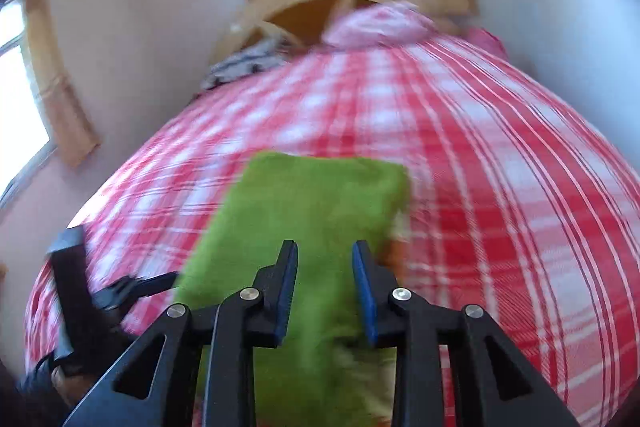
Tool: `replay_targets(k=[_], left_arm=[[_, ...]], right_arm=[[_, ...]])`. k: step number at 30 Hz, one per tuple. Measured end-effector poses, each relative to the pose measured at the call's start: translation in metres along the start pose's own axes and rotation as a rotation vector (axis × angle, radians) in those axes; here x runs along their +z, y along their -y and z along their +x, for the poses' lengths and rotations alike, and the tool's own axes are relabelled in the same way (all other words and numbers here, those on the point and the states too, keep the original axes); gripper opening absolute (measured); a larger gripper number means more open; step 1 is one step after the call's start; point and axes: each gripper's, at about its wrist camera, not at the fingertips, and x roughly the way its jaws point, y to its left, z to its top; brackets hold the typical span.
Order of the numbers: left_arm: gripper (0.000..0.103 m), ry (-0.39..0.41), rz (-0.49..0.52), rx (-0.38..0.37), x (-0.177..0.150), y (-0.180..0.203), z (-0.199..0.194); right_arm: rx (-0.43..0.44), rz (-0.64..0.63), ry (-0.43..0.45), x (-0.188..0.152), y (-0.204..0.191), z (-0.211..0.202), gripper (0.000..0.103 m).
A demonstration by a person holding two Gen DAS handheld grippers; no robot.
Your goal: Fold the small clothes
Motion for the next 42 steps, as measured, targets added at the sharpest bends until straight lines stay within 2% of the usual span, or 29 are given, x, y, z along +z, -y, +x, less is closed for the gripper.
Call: replay_targets(k=[2,5,7,8,10,12,14,16,17,18,20,21,23,24,26,32,35,38,42], left_arm=[[0.103,0.004,0.000,-0.001,0.000,0.000,-0.001],[0.103,0.006,0.006,0.012,0.001,0.001,-0.001],[0.103,-0.003,0.007,0.017,0.001,0.001,0.001],[0.103,-0.013,0.007,0.010,0.001,0.001,0.003],[0.103,-0.031,0.007,0.002,0.002,0.001,0.005],[0.103,-0.034,0.010,0.000,0.002,0.002,0.005],[0.103,-0.032,0.014,0.004,0.001,0.003,0.005],[0.103,-0.040,0.026,0.013,0.001,0.006,0.007],[0.103,-0.043,0.033,0.020,0.001,0.007,0.008],[0.103,-0.046,0.040,0.024,0.001,0.009,0.009],[0.103,-0.050,0.048,0.029,0.000,0.010,0.010],[0.103,-0.051,0.047,0.029,0.000,0.010,0.009],[0.103,-0.054,0.041,0.025,0.000,0.009,0.010],[0.103,-0.056,0.040,0.022,0.000,0.009,0.010],[0.103,-0.061,0.041,0.021,0.000,0.010,0.011],[0.103,-0.072,0.042,0.018,0.000,0.011,0.013],[0.103,-0.097,0.039,0.003,0.002,0.011,0.018],[0.103,-0.107,0.017,-0.026,0.003,0.007,0.020],[0.103,-0.109,0.025,-0.030,0.002,0.010,0.021]], right_arm=[[0.057,-0.060,-0.031,0.000,-0.014,0.006,0.030],[-0.002,-0.094,-0.100,-0.005,-0.013,0.032,0.030],[-0.077,-0.027,-0.177,-0.011,0.016,0.054,0.028],[-0.050,0.026,-0.211,-0.014,0.031,0.062,0.026],[-0.020,0.082,-0.177,-0.015,0.050,0.059,0.008],[0.005,0.117,-0.169,-0.016,0.059,0.054,0.005],[-0.004,0.091,-0.163,-0.015,0.057,0.051,0.005],[-0.025,0.057,-0.153,-0.009,0.043,0.049,0.010],[-0.034,0.026,-0.133,-0.002,0.034,0.046,0.017],[-0.038,-0.004,-0.115,0.002,0.022,0.047,0.038],[-0.062,-0.063,-0.096,0.013,0.008,0.051,0.063],[-0.076,-0.067,-0.121,0.017,0.009,0.060,0.063],[-0.112,-0.032,-0.251,0.016,0.020,0.085,0.061],[-0.113,-0.005,-0.282,0.014,0.031,0.096,0.062],[-0.092,-0.013,-0.262,0.014,0.036,0.094,0.061],[-0.108,-0.042,-0.240,0.003,0.049,0.079,0.061],[-0.061,0.062,-0.177,0.002,0.076,0.065,0.061],[-0.061,0.127,-0.114,0.005,0.100,0.050,0.062],[0.018,0.206,-0.144,0.005,0.121,0.055,0.062]])
